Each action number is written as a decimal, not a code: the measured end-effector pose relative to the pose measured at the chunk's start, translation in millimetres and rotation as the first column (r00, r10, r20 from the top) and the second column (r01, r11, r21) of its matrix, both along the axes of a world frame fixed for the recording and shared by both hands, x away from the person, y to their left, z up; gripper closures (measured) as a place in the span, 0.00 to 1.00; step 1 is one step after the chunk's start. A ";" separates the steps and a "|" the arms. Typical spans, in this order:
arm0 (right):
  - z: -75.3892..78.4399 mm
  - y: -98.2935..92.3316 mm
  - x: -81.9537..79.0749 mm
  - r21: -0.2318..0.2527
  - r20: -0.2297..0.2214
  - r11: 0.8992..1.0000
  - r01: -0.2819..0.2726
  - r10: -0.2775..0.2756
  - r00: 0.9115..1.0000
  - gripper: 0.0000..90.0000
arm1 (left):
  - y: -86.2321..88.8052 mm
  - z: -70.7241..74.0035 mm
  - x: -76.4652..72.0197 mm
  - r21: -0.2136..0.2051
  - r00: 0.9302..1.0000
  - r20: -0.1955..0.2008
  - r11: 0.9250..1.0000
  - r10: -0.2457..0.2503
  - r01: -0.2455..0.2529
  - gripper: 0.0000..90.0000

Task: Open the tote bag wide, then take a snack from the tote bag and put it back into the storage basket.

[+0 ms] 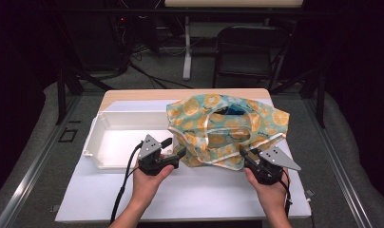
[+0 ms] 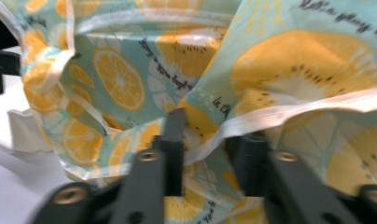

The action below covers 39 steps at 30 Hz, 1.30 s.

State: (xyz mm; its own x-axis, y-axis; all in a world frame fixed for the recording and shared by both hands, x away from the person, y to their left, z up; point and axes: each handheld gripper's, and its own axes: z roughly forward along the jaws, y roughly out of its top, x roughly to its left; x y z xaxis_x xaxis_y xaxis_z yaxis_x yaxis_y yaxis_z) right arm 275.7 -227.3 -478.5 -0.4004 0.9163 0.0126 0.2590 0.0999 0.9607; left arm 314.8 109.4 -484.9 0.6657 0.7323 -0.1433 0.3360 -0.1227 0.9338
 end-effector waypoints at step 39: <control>15.4 -14.9 -9.9 0.027 0.100 0.999 -0.044 0.041 0.994 1.00 | 12.7 14.6 6.0 -0.042 0.999 0.033 0.999 0.018 -0.016 0.90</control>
State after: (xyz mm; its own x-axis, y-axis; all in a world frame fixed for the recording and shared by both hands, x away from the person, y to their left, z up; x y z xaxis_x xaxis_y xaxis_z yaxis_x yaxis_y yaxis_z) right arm 265.8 -242.2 -463.1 -0.4394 0.8983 -0.0023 0.1587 0.0801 0.9841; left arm 320.8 122.2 -470.3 0.6581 0.7375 -0.1518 0.3063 -0.0780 0.9487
